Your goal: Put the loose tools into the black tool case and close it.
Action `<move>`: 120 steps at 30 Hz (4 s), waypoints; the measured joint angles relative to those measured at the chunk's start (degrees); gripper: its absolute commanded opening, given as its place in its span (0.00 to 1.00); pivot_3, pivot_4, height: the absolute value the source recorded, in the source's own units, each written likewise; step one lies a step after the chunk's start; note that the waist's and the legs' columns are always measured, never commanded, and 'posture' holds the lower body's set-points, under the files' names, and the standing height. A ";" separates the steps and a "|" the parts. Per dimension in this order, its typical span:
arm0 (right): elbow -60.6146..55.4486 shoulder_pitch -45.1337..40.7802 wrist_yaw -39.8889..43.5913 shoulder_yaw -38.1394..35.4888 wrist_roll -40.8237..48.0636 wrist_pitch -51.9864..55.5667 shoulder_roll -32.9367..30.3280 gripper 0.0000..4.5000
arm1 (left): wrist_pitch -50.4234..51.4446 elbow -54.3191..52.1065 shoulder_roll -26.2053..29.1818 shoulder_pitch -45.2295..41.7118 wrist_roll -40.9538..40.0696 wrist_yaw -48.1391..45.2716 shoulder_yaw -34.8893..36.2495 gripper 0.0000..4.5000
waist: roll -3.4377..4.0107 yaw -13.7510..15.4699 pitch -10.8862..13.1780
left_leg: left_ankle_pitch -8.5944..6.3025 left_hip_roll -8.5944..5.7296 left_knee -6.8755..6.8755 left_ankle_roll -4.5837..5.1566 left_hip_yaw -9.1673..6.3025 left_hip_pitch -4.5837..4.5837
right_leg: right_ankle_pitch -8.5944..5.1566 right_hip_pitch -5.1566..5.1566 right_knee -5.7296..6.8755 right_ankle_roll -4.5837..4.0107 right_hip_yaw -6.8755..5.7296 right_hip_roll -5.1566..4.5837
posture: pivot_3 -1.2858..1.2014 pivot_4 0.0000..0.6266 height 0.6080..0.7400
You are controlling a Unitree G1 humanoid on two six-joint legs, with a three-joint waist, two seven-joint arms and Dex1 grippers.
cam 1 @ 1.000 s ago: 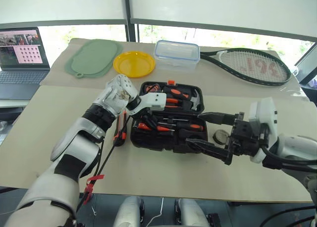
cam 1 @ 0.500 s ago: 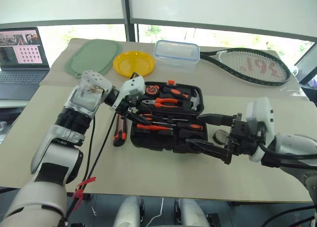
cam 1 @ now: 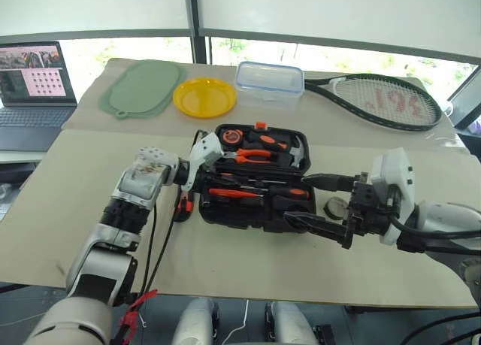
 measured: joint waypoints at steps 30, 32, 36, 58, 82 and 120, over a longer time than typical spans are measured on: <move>0.17 0.34 0.17 0.16 -0.60 0.00 0.00 1.00 | 1.75 -5.51 2.43 6.98 -4.37 2.36 2.09 0.02 | 0.02 -0.17 -0.12 | 0.00 0.05 -0.01 0.00 0.04 0.14 | 0.00 0.05 0.07 -0.01 0.06 0.01 | 0.52 0.24 0.99; 0.30 0.33 0.32 0.25 -1.01 0.00 0.00 1.00 | 4.56 -5.64 2.68 6.24 -6.47 1.10 2.48 0.02 | 0.01 -0.17 -0.11 | 0.00 0.04 0.00 -0.01 0.04 0.11 | 0.00 0.03 0.07 -0.01 0.06 0.02 | 0.52 0.24 0.99; 0.67 0.23 1.10 0.93 -1.61 -0.01 0.04 1.00 | 4.88 -5.30 3.28 3.30 -6.61 0.65 2.37 0.02 | 0.01 0.00 -0.11 | 0.00 0.00 0.00 0.00 0.04 0.12 | 0.01 0.07 0.04 0.01 0.06 -0.01 | 0.52 0.24 0.99; -0.08 1.25 -0.56 1.71 -2.11 -0.01 0.78 1.00 | 1.13 -3.57 3.83 5.52 -2.42 1.24 -0.99 0.02 | 0.02 -0.20 -0.12 | 0.00 0.04 -0.01 0.00 0.06 0.16 | 0.01 0.07 0.05 0.00 0.10 0.00 | 0.52 0.24 0.99; 7.48 -7.48 6.90 5.34 -6.98 -2.06 0.20 1.00 | 16.93 -26.73 16.56 26.99 -15.90 14.44 28.47 0.44 | 0.02 -1.78 -0.12 | 0.00 0.13 -0.21 -0.02 0.10 0.22 | 0.01 -0.02 0.03 -0.01 0.15 -0.01 | 0.52 0.24 0.99; 5.79 -4.38 9.47 11.90 -16.74 -6.31 7.76 1.00 | 58.41 -19.43 10.50 -1.63 -15.56 45.72 2.51 0.99 | -0.08 -0.08 -0.07 | 0.19 -0.07 -0.40 -0.22 0.07 0.25 | 0.09 -0.05 0.03 -0.14 0.10 0.06 | 0.52 0.24 0.99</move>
